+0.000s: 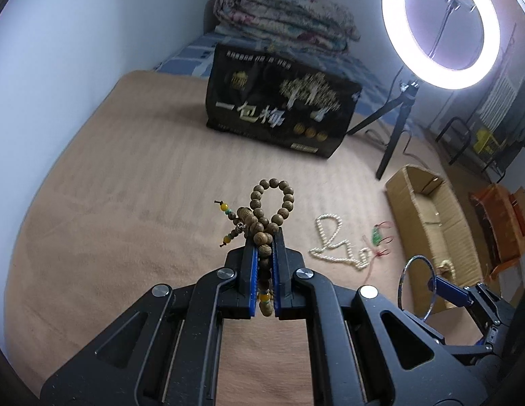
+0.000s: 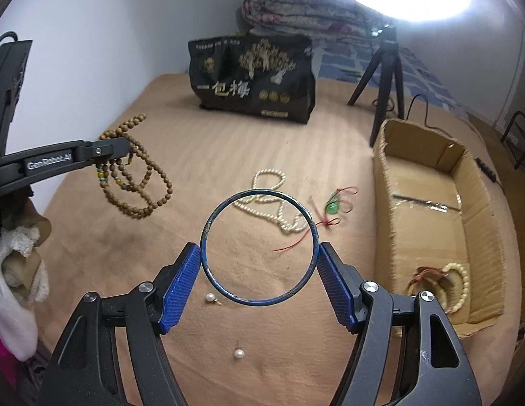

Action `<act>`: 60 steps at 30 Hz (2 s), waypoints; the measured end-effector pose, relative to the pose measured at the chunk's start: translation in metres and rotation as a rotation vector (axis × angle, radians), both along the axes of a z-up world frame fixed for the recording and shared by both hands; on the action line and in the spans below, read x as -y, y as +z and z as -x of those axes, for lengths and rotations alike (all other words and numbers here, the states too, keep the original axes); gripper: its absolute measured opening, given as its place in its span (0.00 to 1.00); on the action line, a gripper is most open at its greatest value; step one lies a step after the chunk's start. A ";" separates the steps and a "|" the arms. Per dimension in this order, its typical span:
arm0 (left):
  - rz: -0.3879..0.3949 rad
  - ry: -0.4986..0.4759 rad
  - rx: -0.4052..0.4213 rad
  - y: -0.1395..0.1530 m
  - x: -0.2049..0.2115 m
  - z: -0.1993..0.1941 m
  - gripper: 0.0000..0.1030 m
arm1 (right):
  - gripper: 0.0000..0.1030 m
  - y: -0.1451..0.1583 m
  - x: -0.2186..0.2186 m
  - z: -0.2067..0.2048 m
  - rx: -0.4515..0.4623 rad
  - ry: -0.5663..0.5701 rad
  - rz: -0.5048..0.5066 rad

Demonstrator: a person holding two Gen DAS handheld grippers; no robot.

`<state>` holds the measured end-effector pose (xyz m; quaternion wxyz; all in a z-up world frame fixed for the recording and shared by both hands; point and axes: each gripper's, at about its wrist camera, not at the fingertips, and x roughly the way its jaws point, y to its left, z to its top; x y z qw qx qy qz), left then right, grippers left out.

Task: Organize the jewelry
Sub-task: 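Carry the mala and bangle into the cardboard box and open both grippers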

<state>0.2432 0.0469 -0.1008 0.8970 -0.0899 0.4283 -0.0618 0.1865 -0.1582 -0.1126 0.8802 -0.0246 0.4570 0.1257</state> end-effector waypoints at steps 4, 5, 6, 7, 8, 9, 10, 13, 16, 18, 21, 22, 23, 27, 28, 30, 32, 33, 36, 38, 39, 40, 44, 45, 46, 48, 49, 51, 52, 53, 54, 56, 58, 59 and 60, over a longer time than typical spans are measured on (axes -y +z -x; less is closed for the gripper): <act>0.014 -0.015 0.028 0.016 0.010 0.005 0.04 | 0.68 0.006 0.018 -0.001 0.015 -0.025 -0.003; 0.017 -0.019 0.031 0.018 0.012 0.006 0.04 | 0.68 0.007 0.023 -0.002 0.017 -0.033 -0.003; 0.020 -0.026 0.035 0.020 0.015 0.007 0.04 | 0.68 0.007 0.028 -0.003 0.019 -0.041 -0.003; 0.019 -0.036 0.040 0.023 0.021 0.008 0.04 | 0.68 0.007 0.034 -0.005 0.022 -0.051 -0.004; 0.018 -0.041 0.044 0.025 0.024 0.008 0.04 | 0.68 0.008 0.040 -0.005 0.024 -0.061 -0.005; 0.015 -0.048 0.049 0.026 0.029 0.009 0.04 | 0.68 0.009 0.046 -0.005 0.027 -0.071 -0.006; 0.013 -0.058 0.055 0.029 0.036 0.010 0.04 | 0.68 0.011 0.052 -0.006 0.031 -0.081 -0.005; 0.015 -0.077 0.065 0.033 0.050 0.012 0.04 | 0.68 0.013 0.069 -0.006 0.038 -0.114 -0.004; 0.019 -0.100 0.071 0.037 0.068 0.013 0.04 | 0.68 0.015 0.089 -0.009 0.039 -0.154 -0.020; 0.018 -0.120 0.077 0.040 0.083 0.013 0.04 | 0.68 0.018 0.104 -0.010 0.042 -0.181 -0.027; 0.020 -0.148 0.087 0.044 0.105 0.012 0.04 | 0.68 0.020 0.124 -0.012 0.048 -0.218 -0.037; 0.021 -0.159 0.091 0.046 0.113 0.011 0.04 | 0.68 0.020 0.128 -0.013 0.048 -0.226 -0.040; 0.023 -0.166 0.094 0.047 0.120 0.011 0.04 | 0.68 0.020 0.136 -0.014 0.048 -0.240 -0.045; 0.036 -0.202 0.098 0.051 0.149 0.006 0.04 | 0.68 0.020 0.154 -0.016 0.050 -0.271 -0.057; 0.039 -0.210 0.100 0.051 0.156 0.004 0.04 | 0.68 0.020 0.158 -0.017 0.052 -0.278 -0.057; 0.045 -0.222 0.098 0.050 0.166 0.000 0.04 | 0.68 0.018 0.167 -0.019 0.053 -0.291 -0.055; 0.056 -0.239 0.092 0.049 0.177 -0.005 0.04 | 0.68 0.016 0.175 -0.020 0.050 -0.302 -0.051; 0.063 -0.245 0.089 0.048 0.181 -0.008 0.04 | 0.68 0.014 0.178 -0.021 0.049 -0.308 -0.049; 0.083 -0.252 0.083 0.045 0.192 -0.014 0.04 | 0.68 0.010 0.188 -0.025 0.044 -0.326 -0.043; 0.094 -0.254 0.075 0.042 0.197 -0.019 0.04 | 0.68 0.007 0.193 -0.028 0.040 -0.335 -0.044; 0.099 -0.257 0.073 0.041 0.201 -0.021 0.04 | 0.68 0.006 0.195 -0.029 0.038 -0.338 -0.045; 0.100 -0.260 0.072 0.039 0.204 -0.023 0.04 | 0.68 0.004 0.197 -0.031 0.035 -0.342 -0.043; 0.100 -0.282 0.075 0.035 0.221 -0.031 0.04 | 0.68 -0.003 0.202 -0.033 0.022 -0.346 -0.035; 0.099 -0.286 0.075 0.035 0.226 -0.034 0.04 | 0.68 -0.005 0.203 -0.033 0.017 -0.345 -0.033; 0.099 -0.289 0.076 0.035 0.229 -0.036 0.04 | 0.68 -0.005 0.204 -0.033 0.015 -0.344 -0.034; 0.091 -0.299 0.084 0.036 0.239 -0.042 0.04 | 0.68 -0.007 0.206 -0.033 0.010 -0.343 -0.033; 0.085 -0.304 0.088 0.036 0.242 -0.044 0.04 | 0.68 -0.008 0.206 -0.034 0.009 -0.344 -0.034; 0.069 -0.317 0.097 0.036 0.249 -0.048 0.04 | 0.68 -0.009 0.207 -0.035 0.007 -0.346 -0.040; 0.068 -0.319 0.096 0.035 0.251 -0.049 0.04 | 0.68 -0.009 0.208 -0.036 0.006 -0.346 -0.043; 0.068 -0.320 0.094 0.033 0.252 -0.050 0.04 | 0.68 -0.011 0.207 -0.037 0.003 -0.343 -0.045; 0.064 -0.321 0.089 0.031 0.253 -0.052 0.04 | 0.68 -0.011 0.206 -0.038 0.000 -0.339 -0.043; 0.054 -0.322 0.069 0.025 0.256 -0.055 0.04 | 0.69 -0.013 0.203 -0.040 -0.003 -0.332 -0.038; 0.059 -0.329 0.047 0.018 0.257 -0.060 0.06 | 0.69 -0.016 0.200 -0.042 -0.004 -0.322 -0.034; 0.059 -0.332 0.038 0.015 0.258 -0.061 0.14 | 0.69 -0.017 0.199 -0.042 -0.011 -0.322 -0.023; 0.058 -0.337 0.036 0.013 0.259 -0.062 0.20 | 0.69 -0.019 0.198 -0.042 -0.016 -0.321 -0.014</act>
